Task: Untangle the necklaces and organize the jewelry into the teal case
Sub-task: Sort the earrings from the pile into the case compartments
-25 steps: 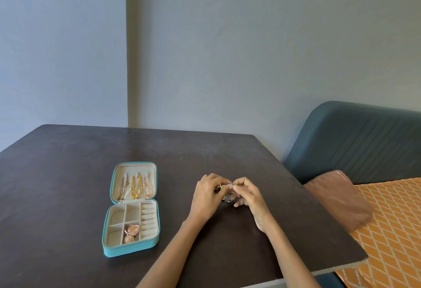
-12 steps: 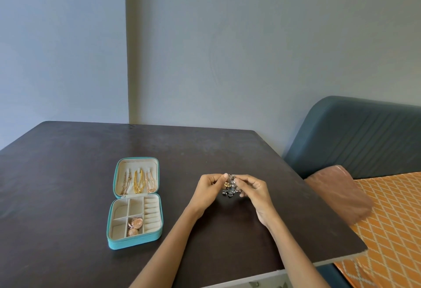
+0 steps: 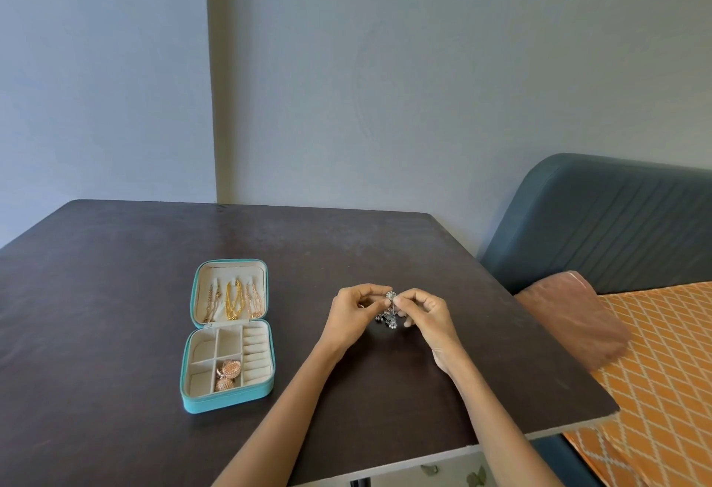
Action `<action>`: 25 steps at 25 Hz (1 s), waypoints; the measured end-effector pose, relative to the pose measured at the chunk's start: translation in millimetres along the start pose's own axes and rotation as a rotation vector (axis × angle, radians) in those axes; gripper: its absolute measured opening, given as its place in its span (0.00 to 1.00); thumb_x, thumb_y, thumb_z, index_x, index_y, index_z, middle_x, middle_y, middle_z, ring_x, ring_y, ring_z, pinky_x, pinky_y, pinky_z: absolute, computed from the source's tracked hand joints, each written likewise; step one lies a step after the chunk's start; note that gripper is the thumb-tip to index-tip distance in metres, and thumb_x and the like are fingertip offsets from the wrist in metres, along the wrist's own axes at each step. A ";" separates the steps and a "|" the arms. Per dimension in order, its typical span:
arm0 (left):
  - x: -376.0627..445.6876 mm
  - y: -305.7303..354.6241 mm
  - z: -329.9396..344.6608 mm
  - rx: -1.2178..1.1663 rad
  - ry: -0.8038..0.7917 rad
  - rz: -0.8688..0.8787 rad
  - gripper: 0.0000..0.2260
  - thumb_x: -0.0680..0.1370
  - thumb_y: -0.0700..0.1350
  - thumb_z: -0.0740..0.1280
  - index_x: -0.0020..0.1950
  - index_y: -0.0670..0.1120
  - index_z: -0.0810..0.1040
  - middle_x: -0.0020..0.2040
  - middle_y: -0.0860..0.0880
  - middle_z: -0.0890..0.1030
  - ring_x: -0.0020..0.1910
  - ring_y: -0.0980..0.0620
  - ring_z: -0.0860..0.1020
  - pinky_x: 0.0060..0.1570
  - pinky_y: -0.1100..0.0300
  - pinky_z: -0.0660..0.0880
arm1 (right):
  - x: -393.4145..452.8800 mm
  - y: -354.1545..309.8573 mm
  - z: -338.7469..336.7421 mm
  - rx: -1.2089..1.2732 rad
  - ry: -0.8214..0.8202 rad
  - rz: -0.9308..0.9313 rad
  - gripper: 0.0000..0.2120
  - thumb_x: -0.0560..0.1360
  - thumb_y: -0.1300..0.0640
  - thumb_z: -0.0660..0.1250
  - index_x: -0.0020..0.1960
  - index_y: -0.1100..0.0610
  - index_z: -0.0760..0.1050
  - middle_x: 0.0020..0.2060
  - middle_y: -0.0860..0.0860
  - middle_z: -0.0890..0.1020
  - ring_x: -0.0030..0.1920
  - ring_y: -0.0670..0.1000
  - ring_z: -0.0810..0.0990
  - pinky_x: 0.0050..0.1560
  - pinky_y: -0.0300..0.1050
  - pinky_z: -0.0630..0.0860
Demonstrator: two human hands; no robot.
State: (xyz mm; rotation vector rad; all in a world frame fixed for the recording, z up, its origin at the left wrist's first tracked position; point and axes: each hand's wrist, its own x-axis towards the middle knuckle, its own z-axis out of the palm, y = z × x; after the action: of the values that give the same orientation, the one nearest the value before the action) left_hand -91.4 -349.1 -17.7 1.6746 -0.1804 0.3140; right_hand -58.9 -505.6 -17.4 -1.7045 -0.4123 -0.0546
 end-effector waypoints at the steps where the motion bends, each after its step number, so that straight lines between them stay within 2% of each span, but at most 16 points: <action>1: -0.2 0.2 0.4 0.026 0.022 0.007 0.07 0.74 0.40 0.71 0.49 0.51 0.83 0.40 0.54 0.84 0.40 0.61 0.81 0.44 0.70 0.75 | 0.3 0.6 0.6 -0.015 -0.002 0.006 0.11 0.75 0.60 0.67 0.37 0.51 0.81 0.33 0.45 0.81 0.36 0.41 0.76 0.33 0.35 0.72; 4: -0.7 0.5 1.0 0.091 0.088 0.037 0.06 0.73 0.40 0.72 0.48 0.48 0.84 0.40 0.56 0.84 0.39 0.65 0.80 0.42 0.74 0.73 | 1.3 1.1 2.7 -0.068 -0.016 0.025 0.12 0.76 0.59 0.64 0.37 0.49 0.80 0.33 0.43 0.81 0.37 0.40 0.77 0.34 0.35 0.72; 8: -1.5 3.1 -0.5 0.109 0.125 0.053 0.06 0.74 0.39 0.71 0.48 0.47 0.85 0.41 0.57 0.84 0.40 0.65 0.81 0.41 0.75 0.73 | -1.7 -1.5 4.0 -0.113 -0.080 0.017 0.05 0.73 0.52 0.69 0.39 0.49 0.80 0.36 0.44 0.82 0.38 0.40 0.77 0.36 0.33 0.73; 10: -2.2 4.7 -0.4 0.080 0.126 0.040 0.06 0.74 0.39 0.71 0.47 0.48 0.85 0.40 0.56 0.84 0.38 0.65 0.80 0.40 0.74 0.74 | -1.8 -1.6 3.7 -0.128 -0.068 0.017 0.05 0.74 0.55 0.70 0.39 0.50 0.81 0.36 0.45 0.82 0.38 0.40 0.78 0.37 0.32 0.73; 13: -3.1 6.0 0.1 0.048 0.092 0.013 0.06 0.73 0.39 0.70 0.43 0.50 0.84 0.36 0.54 0.83 0.32 0.62 0.76 0.36 0.70 0.72 | 0.1 -1.3 2.8 -0.019 0.003 0.035 0.11 0.76 0.60 0.65 0.37 0.53 0.80 0.33 0.46 0.81 0.36 0.41 0.76 0.34 0.34 0.72; 16: -3.9 7.0 -0.4 0.027 -0.002 0.008 0.06 0.74 0.39 0.70 0.43 0.49 0.84 0.39 0.48 0.84 0.36 0.56 0.76 0.40 0.63 0.73 | 1.7 -2.6 2.6 0.038 0.058 0.055 0.16 0.78 0.62 0.61 0.32 0.54 0.76 0.30 0.45 0.78 0.35 0.43 0.74 0.33 0.36 0.71; 19: -3.1 6.7 -0.8 -0.019 0.006 0.013 0.07 0.75 0.38 0.68 0.43 0.49 0.82 0.39 0.48 0.82 0.38 0.55 0.76 0.43 0.60 0.73 | 0.5 -1.9 3.0 -0.026 0.016 0.058 0.17 0.78 0.62 0.60 0.30 0.54 0.74 0.32 0.46 0.78 0.35 0.46 0.73 0.35 0.38 0.71; 21: -2.4 5.6 -1.2 0.000 0.051 0.027 0.07 0.76 0.39 0.67 0.43 0.50 0.81 0.40 0.50 0.81 0.39 0.56 0.77 0.44 0.60 0.73 | -0.8 -2.3 3.7 -0.068 -0.037 0.049 0.15 0.76 0.63 0.60 0.33 0.53 0.75 0.33 0.48 0.79 0.35 0.46 0.74 0.36 0.37 0.70; 24: -1.2 4.1 -2.3 0.010 0.081 0.047 0.06 0.76 0.38 0.67 0.43 0.49 0.81 0.40 0.52 0.82 0.39 0.58 0.78 0.44 0.61 0.75 | -2.5 -4.9 3.9 -0.086 -0.061 0.041 0.03 0.73 0.57 0.64 0.43 0.51 0.77 0.38 0.45 0.81 0.41 0.43 0.77 0.38 0.36 0.71; 25: -1.8 4.3 -2.4 0.012 0.079 0.060 0.07 0.75 0.38 0.67 0.43 0.50 0.81 0.39 0.54 0.82 0.39 0.58 0.78 0.43 0.63 0.75 | -2.9 -4.5 3.5 -0.073 -0.059 0.022 0.04 0.72 0.56 0.66 0.46 0.51 0.77 0.39 0.45 0.81 0.42 0.42 0.77 0.39 0.35 0.72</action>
State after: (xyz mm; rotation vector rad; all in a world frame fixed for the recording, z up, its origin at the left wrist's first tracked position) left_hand -94.6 -347.4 -14.0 1.6679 -0.1705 0.4259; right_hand -63.6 -502.4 -14.6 -1.7853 -0.4402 -0.0036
